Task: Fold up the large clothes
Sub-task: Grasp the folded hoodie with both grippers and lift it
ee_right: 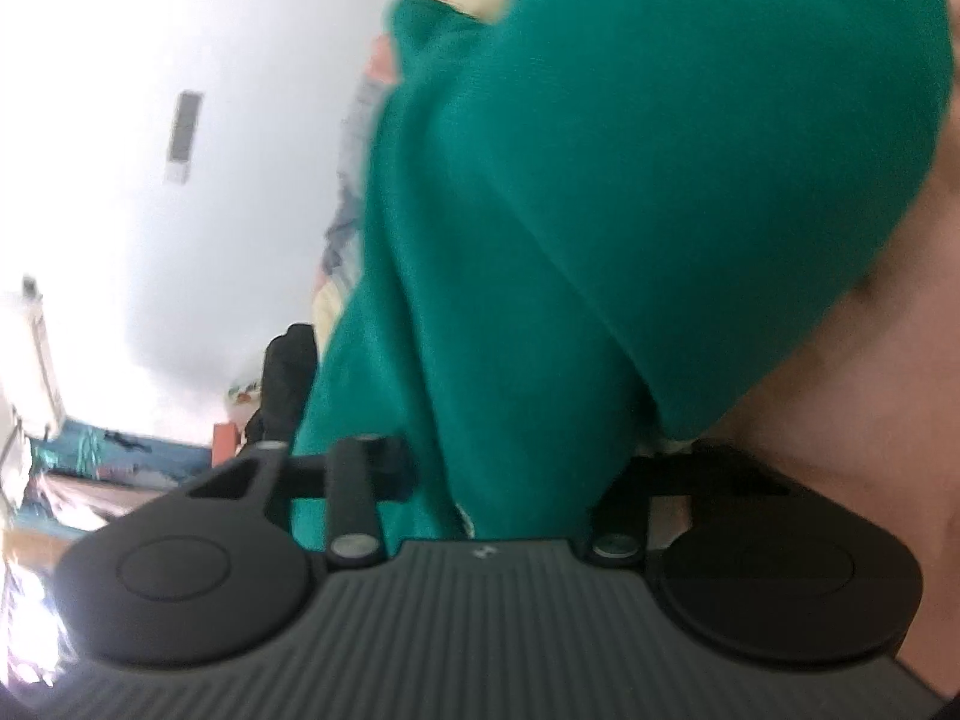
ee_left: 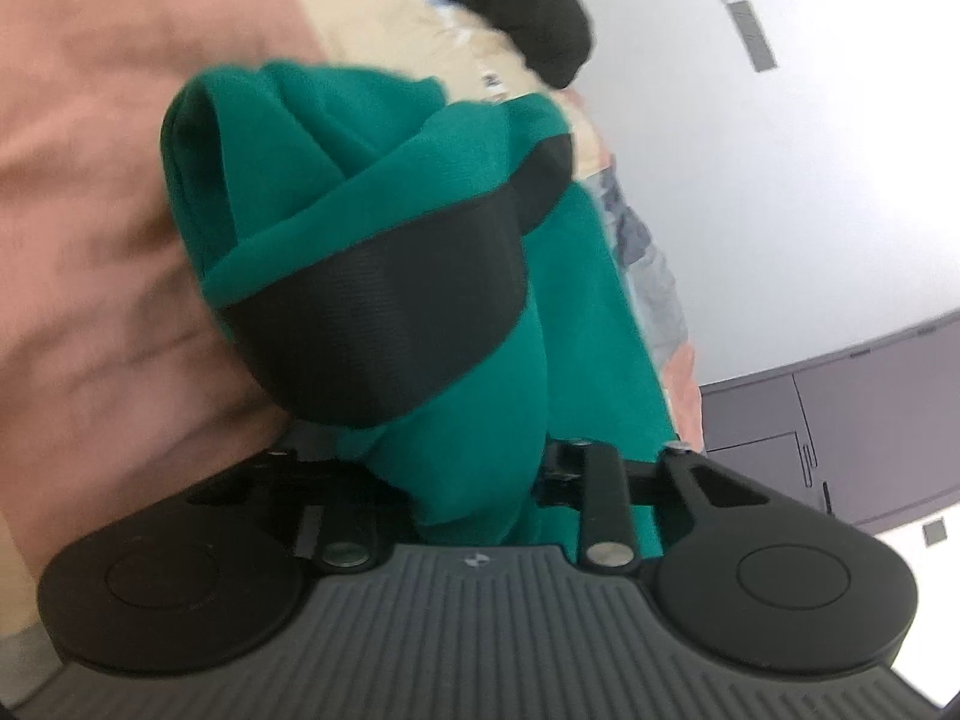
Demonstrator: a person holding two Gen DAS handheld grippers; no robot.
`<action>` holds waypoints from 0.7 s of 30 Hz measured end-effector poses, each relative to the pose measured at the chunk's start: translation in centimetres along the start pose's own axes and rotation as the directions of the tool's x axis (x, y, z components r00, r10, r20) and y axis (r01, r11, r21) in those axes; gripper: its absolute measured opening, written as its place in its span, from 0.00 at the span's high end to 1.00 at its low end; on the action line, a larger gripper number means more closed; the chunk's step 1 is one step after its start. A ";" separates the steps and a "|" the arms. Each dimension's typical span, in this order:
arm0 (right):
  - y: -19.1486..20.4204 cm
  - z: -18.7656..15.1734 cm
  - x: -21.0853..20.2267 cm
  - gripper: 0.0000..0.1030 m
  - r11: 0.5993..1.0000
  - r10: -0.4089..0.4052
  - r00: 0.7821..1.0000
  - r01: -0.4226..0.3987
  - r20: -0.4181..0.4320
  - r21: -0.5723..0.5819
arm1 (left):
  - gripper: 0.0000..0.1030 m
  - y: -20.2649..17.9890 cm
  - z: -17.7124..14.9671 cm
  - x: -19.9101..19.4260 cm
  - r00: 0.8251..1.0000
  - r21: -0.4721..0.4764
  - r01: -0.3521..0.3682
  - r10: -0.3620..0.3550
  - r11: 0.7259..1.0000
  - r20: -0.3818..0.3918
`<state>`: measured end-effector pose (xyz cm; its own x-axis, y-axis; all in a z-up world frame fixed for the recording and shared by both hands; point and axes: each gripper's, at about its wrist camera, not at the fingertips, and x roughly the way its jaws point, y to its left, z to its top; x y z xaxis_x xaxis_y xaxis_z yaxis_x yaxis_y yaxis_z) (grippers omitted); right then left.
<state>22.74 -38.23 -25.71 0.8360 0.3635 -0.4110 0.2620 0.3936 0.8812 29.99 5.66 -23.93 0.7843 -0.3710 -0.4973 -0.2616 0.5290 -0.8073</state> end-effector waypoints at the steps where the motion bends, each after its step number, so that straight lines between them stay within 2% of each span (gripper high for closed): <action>1: 0.5 -0.1 -0.3 0.70 0.999 0.009 1.000 -0.008 0.011 -0.031 | 0.73 -0.4 0.0 -0.4 1.000 0.018 0.005 -0.005 1.000 0.010; 5: 1.6 -0.9 -2.9 0.74 0.992 0.074 0.996 -0.069 0.043 -0.103 | 0.75 -1.2 0.0 -3.5 0.998 0.075 0.039 -0.042 0.996 0.047; 8: 3.0 -1.6 -5.3 0.74 0.980 0.095 0.994 -0.084 0.052 -0.181 | 0.75 -2.2 -0.2 -6.1 0.997 0.125 0.056 -0.061 0.991 0.040; 11: 4.6 -1.8 -7.8 0.74 0.965 0.132 0.990 -0.118 0.045 -0.235 | 0.75 -2.6 -0.8 -9.8 0.996 0.134 0.068 -0.075 0.989 0.046; 17: 5.1 -3.2 -12.7 0.73 0.953 0.183 0.982 -0.166 0.042 -0.253 | 0.74 -4.2 -2.4 -13.9 0.996 0.200 0.064 -0.076 0.978 0.053; 21: 4.8 -3.1 -12.0 0.71 0.968 0.148 0.988 -0.138 0.034 -0.211 | 0.68 -3.8 -2.8 -13.3 0.999 0.206 0.044 -0.049 0.978 0.023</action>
<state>12.51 -38.13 -17.32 0.8817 0.3886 -0.2678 0.0368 0.5091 0.8599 18.95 6.43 -15.09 0.8090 -0.3790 -0.4493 -0.1059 0.6579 -0.7456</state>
